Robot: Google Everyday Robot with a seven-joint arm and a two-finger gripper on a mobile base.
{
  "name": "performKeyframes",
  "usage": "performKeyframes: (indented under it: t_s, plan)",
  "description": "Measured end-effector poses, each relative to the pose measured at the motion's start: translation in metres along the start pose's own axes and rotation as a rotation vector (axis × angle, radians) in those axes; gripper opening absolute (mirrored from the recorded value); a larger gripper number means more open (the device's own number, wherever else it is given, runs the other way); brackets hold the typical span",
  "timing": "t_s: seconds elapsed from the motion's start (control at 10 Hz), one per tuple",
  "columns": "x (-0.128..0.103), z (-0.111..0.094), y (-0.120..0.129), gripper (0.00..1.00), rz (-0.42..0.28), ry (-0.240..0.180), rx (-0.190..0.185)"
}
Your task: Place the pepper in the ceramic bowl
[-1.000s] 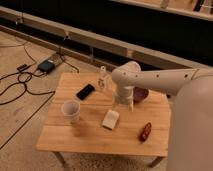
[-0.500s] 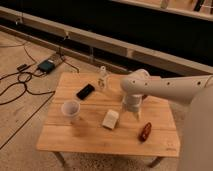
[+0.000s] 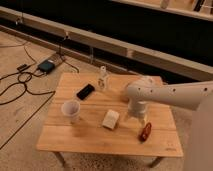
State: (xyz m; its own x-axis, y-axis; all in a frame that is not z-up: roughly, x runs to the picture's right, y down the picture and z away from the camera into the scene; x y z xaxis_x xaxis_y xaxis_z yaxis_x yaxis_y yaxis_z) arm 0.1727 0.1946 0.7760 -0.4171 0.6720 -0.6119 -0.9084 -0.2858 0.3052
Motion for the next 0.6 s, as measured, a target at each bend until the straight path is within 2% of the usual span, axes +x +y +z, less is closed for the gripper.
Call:
performKeyframes:
  t_s: [0.4,0.6]
  plan:
    - [0.002,0.011,-0.029,0.65,0.038,-0.022,-0.023]
    - [-0.001,0.020,-0.041,0.65,0.051,-0.027,-0.022]
